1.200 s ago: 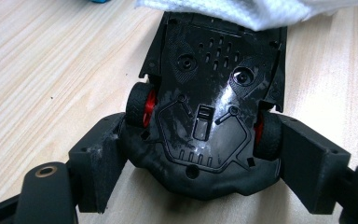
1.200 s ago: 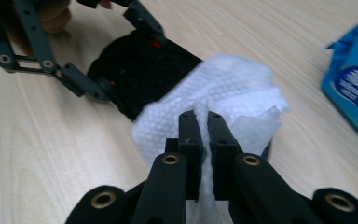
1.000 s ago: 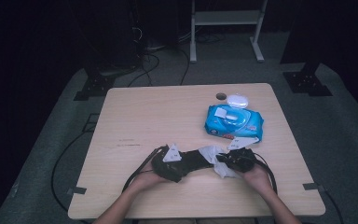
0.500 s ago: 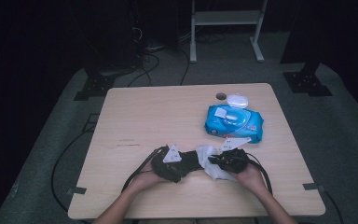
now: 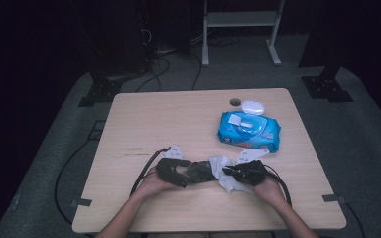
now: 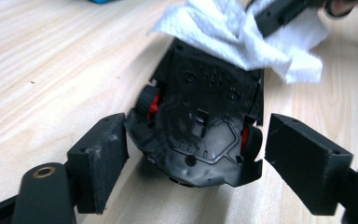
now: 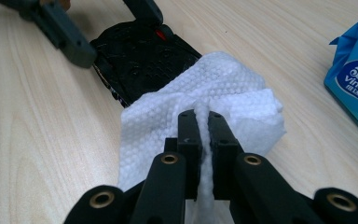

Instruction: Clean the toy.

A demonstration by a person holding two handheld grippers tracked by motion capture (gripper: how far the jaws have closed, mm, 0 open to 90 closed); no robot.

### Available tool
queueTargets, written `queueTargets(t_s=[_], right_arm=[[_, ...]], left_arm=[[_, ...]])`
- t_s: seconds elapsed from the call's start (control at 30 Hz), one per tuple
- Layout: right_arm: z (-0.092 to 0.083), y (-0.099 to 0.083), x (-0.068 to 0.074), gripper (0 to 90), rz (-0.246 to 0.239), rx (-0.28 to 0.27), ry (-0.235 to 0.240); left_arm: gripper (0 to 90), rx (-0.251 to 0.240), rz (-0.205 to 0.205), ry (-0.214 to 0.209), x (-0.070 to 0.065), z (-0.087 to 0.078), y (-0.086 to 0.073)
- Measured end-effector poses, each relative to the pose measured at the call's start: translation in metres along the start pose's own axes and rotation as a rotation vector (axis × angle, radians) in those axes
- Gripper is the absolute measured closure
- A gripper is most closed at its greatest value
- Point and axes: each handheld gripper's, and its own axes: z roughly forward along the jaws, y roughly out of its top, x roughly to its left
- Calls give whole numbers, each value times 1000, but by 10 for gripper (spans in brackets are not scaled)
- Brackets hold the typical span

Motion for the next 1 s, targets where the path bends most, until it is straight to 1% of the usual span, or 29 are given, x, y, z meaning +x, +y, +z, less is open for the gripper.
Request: queueTargets(t_s=[0.03,0.07,0.1,0.2,0.23,0.27,0.3,0.37,0.4,0.5,0.53,0.57,0.6,0.63,0.67,0.7,0.73,0.77,0.8,0.83,0.87,0.97,1.0], right_arm=[[0,0,0,851,0,0,0],[0,0,0,851,-6,-2,0],[0,0,1,851,-15,-2,1],[0,-1,1,851,-28,-7,2],[-1,-1,2,851,-31,-7,4],[-1,-2,2,851,-39,-9,6],[-1,-2,2,851,-43,-10,8],[-1,-2,3,851,-46,-10,8],[-1,-2,3,851,-56,-12,6],[-1,-2,4,851,-57,-15,5],[-1,-3,4,851,-55,-16,8],[-1,-3,4,851,-55,-16,8],[-1,-3,4,850,-46,-23,16],[-1,-3,4,850,-46,-23,16],[-2,-4,5,850,-49,-27,24],[-2,-4,5,850,-49,-27,24],[-2,-4,6,850,-51,-28,25],[-2,-4,6,850,-59,-29,20],[-2,-3,6,850,-59,-27,22],[-2,-3,6,850,-59,-27,22],[-2,-4,5,850,-52,-27,30],[-2,-5,4,851,-42,-37,41],[-3,-5,4,850,-43,-38,40]], left_arm=[[221,0,0,0,0,0,0],[221,-3,-14,-9,1,0,0],[232,4,-43,-31,4,1,-1],[234,16,-121,-67,9,4,-2],[233,16,-121,-67,9,4,-2],[233,24,-149,-82,12,7,-2],[234,24,-160,-88,12,8,-3],[242,32,-166,-91,12,9,-3],[243,30,-173,-89,11,11,-3],[245,33,-171,-82,11,11,-2],[246,30,-157,-68,9,12,-2],[248,30,-157,-68,9,12,-2],[250,42,-128,-38,7,12,-2],[262,42,-128,-38,7,12,-2],[297,37,-92,30,4,11,-3],[309,37,-92,30,4,11,-3],[309,24,-104,29,5,11,-4],[308,23,-94,28,5,11,-5],[308,31,-77,43,3,11,-3],[308,31,-77,43,3,11,-3],[308,29,-61,51,2,11,-3],[308,27,-50,59,0,11,-3],[308,22,-33,70,-1,11,-3]])
